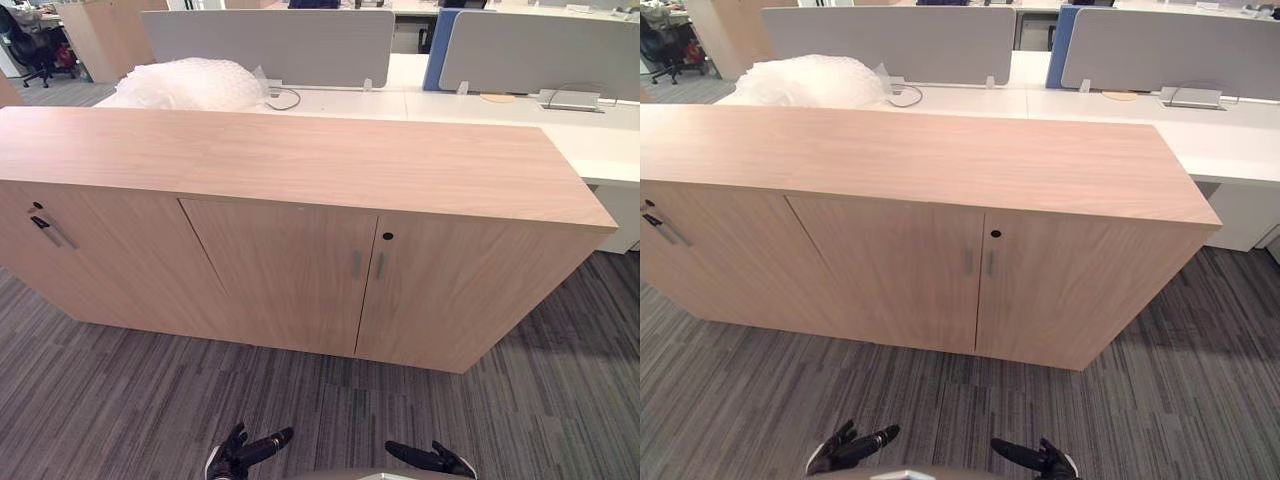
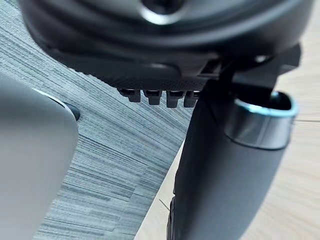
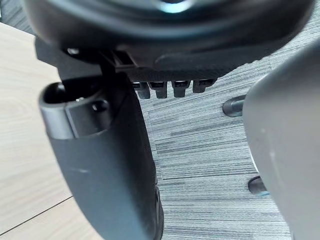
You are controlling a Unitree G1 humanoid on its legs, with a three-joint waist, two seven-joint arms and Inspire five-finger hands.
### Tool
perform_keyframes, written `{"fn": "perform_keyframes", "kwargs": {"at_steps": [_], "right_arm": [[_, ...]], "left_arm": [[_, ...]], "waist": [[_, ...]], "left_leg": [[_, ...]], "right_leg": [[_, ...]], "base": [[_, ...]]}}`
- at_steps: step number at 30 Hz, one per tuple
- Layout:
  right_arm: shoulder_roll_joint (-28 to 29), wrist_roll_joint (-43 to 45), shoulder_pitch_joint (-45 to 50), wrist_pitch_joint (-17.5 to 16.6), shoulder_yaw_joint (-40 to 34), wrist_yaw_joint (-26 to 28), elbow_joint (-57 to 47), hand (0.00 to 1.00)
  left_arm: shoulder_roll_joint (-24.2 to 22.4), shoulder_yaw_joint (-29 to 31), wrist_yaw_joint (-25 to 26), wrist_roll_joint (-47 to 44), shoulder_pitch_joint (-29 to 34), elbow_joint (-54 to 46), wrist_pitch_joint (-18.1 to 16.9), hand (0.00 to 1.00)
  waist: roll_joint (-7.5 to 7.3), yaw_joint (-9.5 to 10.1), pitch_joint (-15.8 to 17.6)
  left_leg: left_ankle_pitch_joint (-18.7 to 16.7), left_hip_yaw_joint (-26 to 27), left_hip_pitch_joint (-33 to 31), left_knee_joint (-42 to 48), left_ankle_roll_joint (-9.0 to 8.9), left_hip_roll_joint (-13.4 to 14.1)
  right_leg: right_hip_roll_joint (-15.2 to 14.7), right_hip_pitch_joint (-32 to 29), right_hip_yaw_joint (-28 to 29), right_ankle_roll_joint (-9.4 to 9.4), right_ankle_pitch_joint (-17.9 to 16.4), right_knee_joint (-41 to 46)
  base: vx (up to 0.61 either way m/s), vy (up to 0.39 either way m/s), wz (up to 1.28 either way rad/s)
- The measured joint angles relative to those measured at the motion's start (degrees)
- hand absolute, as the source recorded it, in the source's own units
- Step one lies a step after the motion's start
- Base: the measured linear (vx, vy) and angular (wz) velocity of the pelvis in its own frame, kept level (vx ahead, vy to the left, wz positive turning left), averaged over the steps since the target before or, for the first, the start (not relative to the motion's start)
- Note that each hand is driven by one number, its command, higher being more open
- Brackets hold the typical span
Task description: Walk over to the cabinet, pick up the folder, carry it to the office cabinet, place the folder inside the office cabinet, then close the office cabinet door
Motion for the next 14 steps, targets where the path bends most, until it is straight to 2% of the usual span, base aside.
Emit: {"fn": "perform_keyframes", "kwargs": {"at_steps": [6,14], "right_arm": [[-0.2,0.2,-1.3,0.1,0.3,0.1,1.5,1.0],[-0.4,0.3,-1.7,0.1,3.6,0.7,0.6,1.0]], "left_arm": [[0.9,-1.3,0.0,1.2,-1.0,0.7,-0.3,1.0],[1.2,-0.4,0.0,1.2,-1.3,0.9,-0.2,1.0]], "waist": [[-0.86,-0.48,0.7],[-1.4,-0.75,1.3]], "left_leg": [[0.5,1.7,-0.2,-0.1,0.78,-1.6],[-0.1,3.2,-0.6,-1.8,0.02,-2.8]], "right_leg": [[-1.7,-1.8,2.2,1.1,0.8,0.9],[-2.3,-4.4,4.0,1.48,2.9,0.3]], "base": [[-0.08,0.095,-0.16],[-0.04,0.06,-0.24]]}}
